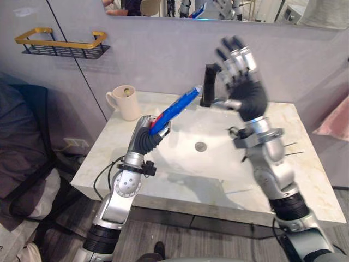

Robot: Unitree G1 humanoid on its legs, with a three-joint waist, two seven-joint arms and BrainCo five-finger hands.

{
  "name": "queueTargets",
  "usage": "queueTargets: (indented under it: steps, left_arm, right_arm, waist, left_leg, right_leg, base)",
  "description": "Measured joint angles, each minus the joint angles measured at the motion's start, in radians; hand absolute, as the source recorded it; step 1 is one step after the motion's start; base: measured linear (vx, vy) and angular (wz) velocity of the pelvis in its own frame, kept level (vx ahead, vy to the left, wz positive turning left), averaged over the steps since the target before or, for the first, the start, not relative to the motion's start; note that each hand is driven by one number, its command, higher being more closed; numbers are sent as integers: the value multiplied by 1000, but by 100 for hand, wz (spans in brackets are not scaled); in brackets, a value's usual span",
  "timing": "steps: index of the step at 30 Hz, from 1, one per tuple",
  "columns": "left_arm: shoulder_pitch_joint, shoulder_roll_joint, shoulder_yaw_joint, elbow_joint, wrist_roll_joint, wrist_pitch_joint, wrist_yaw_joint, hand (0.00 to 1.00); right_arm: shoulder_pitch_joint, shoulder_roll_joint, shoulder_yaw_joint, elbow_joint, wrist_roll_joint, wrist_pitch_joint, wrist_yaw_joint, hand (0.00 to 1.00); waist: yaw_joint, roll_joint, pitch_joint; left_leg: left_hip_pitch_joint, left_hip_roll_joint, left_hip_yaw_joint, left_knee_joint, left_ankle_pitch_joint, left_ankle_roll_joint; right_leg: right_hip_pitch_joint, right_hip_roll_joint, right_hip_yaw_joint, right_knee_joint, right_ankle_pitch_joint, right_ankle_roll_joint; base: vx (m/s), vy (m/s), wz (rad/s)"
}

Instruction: Organize washtable

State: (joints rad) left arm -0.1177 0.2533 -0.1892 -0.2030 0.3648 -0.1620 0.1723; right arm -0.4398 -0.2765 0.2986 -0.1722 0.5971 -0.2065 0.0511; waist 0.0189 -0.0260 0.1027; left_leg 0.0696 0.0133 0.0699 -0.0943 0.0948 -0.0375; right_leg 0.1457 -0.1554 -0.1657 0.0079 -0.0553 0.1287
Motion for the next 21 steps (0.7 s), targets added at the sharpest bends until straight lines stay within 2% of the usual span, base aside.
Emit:
queueTargets:
  steps: [6,12,21]
  left_arm:
    - [0,-31,-3,1,0,1,50,100]
    - [-1,-51,-26,1,-1,6,87,100]
    - [-24,-78,-116,12,-2,12,89,100]
  right_arm:
    - [0,96,62,76,20,19,-10,0]
    - [0,155,101,120,22,19,-76,0]
    - [-3,210,105,183,40,16,-115,0]
  waist:
    - [-2,0,0]
    - [-1,0,0]
    - [-3,0,0]
  left_leg:
    - [-3,-1,-6,-3,7,2]
    - [-14,0,-20,-3,20,2]
    - [-22,-1,-24,-2,28,6]
  right_leg:
    - [-11,-4,-9,23,-10,-12]
    - [-11,-2,-25,11,-7,-15]
    - [-10,1,-27,-7,12,-7]
  base:
    - [-61,4,4]
    - [-39,-10,7]
    - [-1,-2,1]
